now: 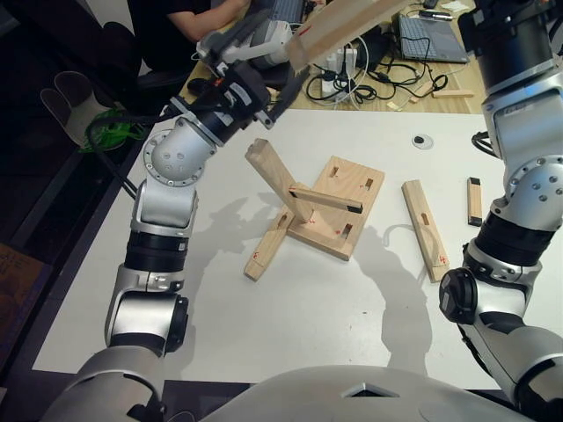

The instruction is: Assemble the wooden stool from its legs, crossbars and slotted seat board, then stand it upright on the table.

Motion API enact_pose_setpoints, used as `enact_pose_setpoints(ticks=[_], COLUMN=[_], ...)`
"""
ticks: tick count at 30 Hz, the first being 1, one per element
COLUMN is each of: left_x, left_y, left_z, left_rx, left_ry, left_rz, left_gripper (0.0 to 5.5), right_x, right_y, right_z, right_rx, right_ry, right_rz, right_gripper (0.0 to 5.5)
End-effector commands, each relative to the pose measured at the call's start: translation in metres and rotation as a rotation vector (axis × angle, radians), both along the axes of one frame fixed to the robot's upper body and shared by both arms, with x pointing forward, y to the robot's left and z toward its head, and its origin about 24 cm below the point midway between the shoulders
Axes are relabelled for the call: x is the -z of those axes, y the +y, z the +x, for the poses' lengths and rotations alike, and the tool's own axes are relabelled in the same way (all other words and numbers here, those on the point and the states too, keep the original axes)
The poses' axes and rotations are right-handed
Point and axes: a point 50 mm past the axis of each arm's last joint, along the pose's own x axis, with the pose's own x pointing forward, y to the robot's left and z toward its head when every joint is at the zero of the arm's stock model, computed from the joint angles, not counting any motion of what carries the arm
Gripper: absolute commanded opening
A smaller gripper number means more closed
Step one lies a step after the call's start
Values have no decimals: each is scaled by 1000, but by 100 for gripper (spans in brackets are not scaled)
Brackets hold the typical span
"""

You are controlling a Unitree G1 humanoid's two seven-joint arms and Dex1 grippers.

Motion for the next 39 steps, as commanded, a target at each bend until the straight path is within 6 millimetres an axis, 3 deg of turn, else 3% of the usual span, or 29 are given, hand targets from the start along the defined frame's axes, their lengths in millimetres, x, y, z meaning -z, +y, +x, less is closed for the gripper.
enact_pose_setpoints(ticks=[1, 4, 7, 10, 17, 21, 28, 39], left_x=[19, 59, 100, 118, 118, 124, 129, 122], left_y=[41, 47, 36, 27, 7, 1, -6, -37], left_z=[23, 24, 7, -11, -30, -45, -57, -81], left_rx=[-223, -252, -132, -37, 51, 104, 132, 263], left_ry=[158, 379, 640, 763, 818, 888, 959, 1094], left_rz=[-147, -125, 9, 101, 96, 119, 95, -40], left_gripper=[444, 486, 525, 540, 540, 540, 540, 540], right_x=[7, 16, 35, 60, 111, 114, 124, 153], right_y=[-1, -1, -11, -22, -47, -59, -55, -64], right_z=[2, 3, 10, 14, -6, -23, -47, -55], right_rx=[37, 63, 158, 252, 304, 249, 106, 138], right_ry=[14, 38, 120, 229, 451, 476, 533, 658], right_rz=[-22, -54, -126, -194, -309, -250, -196, -194], right_gripper=[101, 101, 101, 101, 101, 101, 101, 101])
